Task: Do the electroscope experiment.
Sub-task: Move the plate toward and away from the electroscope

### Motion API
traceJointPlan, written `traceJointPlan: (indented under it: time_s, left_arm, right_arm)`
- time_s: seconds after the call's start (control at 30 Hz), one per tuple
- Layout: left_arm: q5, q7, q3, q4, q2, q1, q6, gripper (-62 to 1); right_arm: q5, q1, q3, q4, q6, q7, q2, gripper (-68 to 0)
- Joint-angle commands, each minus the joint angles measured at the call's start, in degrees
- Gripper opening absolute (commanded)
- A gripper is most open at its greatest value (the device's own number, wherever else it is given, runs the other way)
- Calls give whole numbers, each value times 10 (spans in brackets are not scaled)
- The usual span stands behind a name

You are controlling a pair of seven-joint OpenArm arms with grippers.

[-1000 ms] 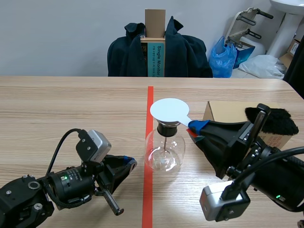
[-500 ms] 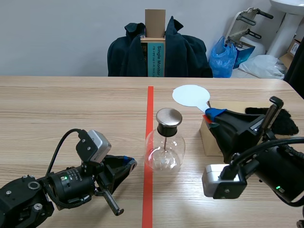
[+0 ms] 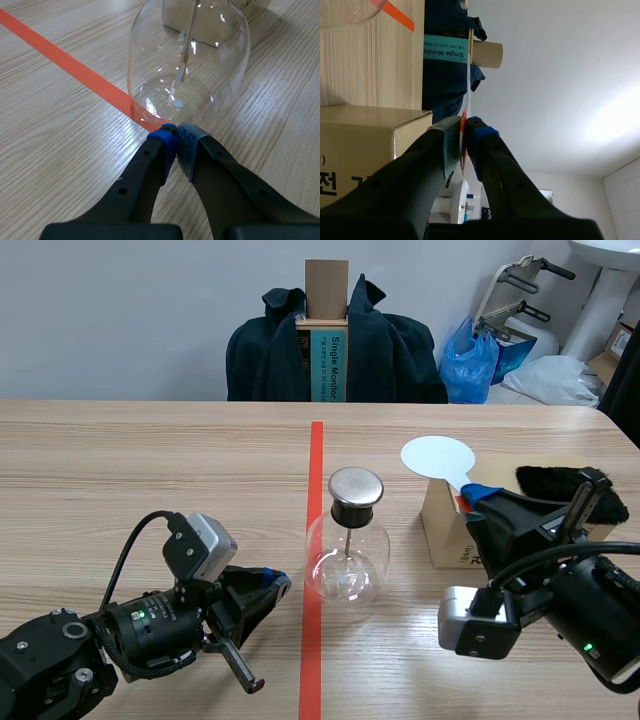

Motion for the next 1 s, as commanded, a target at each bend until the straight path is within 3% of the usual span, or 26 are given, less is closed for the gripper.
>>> traceJointPlan:
  time_s: [0.0, 0.27, 0.57, 0.97]
  left_arm:
    - [-3, -9, 0, 12, 2, -3, -2, -592]
    - [-3, -9, 0, 12, 2, -3, -2, -592]
    - [-3, -9, 0, 12, 2, -3, -2, -592]
    - [-3, -9, 0, 12, 2, -3, -2, -592]
  right_arm:
    - [8, 9, 2, 5, -9, 2, 5, -667]
    - [8, 8, 2, 5, -37, 85, 5, -667]
    - [8, 8, 2, 5, -37, 169, 5, -667]
    - [8, 8, 2, 5, -43, 209, 5, -667]
